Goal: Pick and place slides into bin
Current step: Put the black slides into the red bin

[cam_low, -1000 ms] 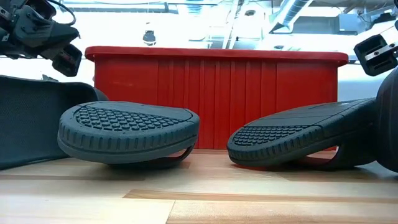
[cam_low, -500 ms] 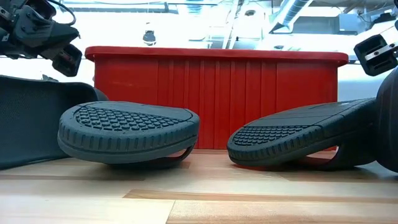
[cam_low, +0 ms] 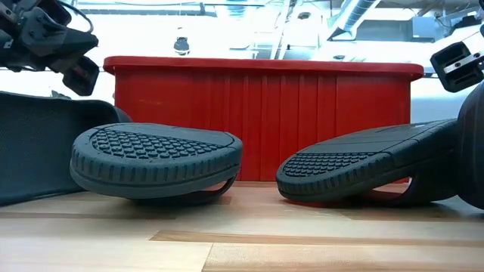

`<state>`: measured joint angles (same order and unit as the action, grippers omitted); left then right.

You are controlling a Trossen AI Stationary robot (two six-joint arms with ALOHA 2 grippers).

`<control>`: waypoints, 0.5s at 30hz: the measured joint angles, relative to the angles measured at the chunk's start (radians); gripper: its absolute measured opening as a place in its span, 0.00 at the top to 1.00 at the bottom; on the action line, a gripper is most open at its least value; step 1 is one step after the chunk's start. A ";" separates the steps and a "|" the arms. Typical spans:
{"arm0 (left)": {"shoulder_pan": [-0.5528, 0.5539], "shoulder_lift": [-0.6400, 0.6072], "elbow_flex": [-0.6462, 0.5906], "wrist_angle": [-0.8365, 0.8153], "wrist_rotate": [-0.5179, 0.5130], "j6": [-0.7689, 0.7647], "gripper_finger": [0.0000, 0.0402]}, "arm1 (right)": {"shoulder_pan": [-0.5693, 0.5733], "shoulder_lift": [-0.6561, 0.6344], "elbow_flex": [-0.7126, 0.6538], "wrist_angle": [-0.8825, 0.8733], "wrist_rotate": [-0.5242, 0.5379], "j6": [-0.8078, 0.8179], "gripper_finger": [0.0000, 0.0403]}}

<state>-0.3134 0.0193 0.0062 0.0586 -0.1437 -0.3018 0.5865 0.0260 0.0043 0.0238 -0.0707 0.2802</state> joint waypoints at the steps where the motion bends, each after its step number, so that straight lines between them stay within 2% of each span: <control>1: 0.000 0.000 0.000 0.000 0.000 -0.006 1.00 | 0.000 0.000 0.000 0.000 0.000 0.000 1.00; 11: 0.000 0.000 0.000 0.007 -0.045 0.035 1.00 | 0.000 0.000 0.000 0.000 0.000 0.000 1.00; 15: 0.000 0.000 0.000 0.005 -0.022 -0.007 1.00 | 0.000 0.000 0.000 0.000 0.000 0.000 1.00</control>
<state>-0.3134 0.0193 0.0063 0.0631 -0.1653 -0.3092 0.5865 0.0260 0.0043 0.0238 -0.0705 0.2803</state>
